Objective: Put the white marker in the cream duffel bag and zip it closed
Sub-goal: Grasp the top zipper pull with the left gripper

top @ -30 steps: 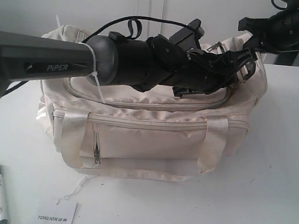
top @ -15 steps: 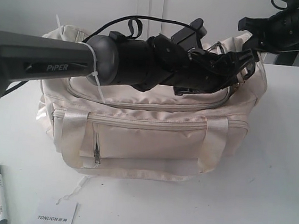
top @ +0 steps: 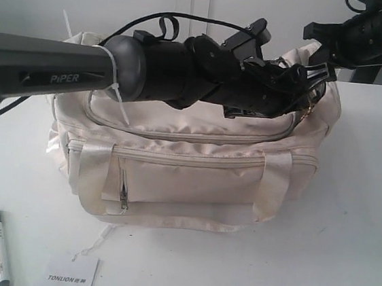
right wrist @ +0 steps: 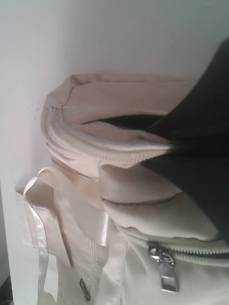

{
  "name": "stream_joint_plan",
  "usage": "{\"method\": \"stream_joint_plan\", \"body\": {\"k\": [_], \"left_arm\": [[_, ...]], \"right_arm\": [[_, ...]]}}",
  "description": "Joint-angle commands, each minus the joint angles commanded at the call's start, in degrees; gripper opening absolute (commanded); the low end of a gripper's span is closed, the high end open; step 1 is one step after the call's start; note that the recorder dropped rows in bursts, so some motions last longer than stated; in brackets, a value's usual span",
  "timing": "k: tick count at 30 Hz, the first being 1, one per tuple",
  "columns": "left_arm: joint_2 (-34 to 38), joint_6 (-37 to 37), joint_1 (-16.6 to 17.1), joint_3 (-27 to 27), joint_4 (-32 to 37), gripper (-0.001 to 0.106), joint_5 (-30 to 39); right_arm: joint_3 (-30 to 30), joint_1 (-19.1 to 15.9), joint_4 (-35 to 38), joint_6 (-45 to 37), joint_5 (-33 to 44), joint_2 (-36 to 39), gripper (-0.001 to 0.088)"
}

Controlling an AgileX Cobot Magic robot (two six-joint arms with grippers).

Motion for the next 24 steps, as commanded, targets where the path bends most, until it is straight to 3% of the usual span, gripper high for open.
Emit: {"method": "stream_joint_plan", "body": {"k": [24], "left_arm": [[-2.20,0.10,1.74,0.00,5.18,0.000,10.09]], "right_arm": [[0.00,0.00,1.75,6.26,-3.74,0.00,0.0000]]}}
